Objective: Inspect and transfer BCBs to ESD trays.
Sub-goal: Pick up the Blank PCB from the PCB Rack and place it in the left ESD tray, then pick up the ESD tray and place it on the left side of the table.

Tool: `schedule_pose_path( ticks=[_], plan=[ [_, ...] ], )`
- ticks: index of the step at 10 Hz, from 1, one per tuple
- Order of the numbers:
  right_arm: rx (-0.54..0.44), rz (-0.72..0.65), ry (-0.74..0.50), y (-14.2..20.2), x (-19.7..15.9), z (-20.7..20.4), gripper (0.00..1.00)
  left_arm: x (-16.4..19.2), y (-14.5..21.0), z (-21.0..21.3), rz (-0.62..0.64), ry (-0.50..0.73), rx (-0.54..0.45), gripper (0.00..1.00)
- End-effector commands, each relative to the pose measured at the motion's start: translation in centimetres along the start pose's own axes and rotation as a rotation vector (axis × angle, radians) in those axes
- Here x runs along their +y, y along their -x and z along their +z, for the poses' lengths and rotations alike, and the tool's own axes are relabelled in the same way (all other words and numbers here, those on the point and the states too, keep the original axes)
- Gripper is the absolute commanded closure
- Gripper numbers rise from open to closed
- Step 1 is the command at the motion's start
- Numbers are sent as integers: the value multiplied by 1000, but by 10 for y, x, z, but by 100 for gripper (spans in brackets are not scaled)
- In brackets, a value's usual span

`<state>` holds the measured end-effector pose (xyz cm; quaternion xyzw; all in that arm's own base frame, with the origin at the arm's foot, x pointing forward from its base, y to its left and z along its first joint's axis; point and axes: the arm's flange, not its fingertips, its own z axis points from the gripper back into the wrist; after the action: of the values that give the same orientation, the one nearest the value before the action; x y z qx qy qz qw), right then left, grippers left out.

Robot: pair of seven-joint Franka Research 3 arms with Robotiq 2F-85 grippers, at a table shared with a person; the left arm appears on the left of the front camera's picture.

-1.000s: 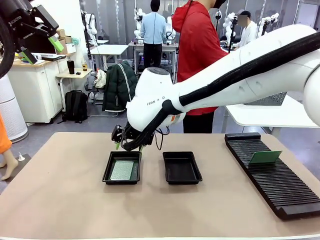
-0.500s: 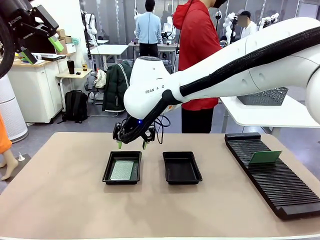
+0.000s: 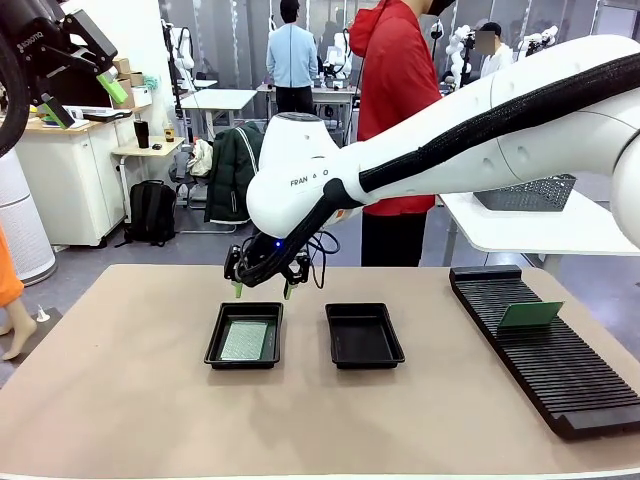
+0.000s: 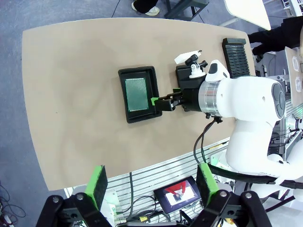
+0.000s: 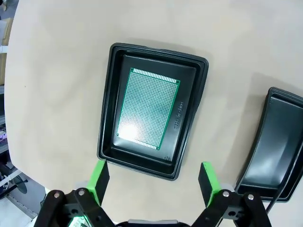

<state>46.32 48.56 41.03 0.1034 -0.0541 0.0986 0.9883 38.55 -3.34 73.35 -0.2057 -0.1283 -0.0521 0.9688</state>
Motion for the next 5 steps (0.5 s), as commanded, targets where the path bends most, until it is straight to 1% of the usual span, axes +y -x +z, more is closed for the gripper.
schedule_pose_path(
  ticks=[1, 5],
  plan=[
    [-10, 6, 2, 0, -1, 0, 0, 1, 1, 0, 1, 0, -2, 0],
    [-10, 6, 2, 0, -1, 0, 0, 1, 1, 0, 1, 0, -2, 0]
  ],
)
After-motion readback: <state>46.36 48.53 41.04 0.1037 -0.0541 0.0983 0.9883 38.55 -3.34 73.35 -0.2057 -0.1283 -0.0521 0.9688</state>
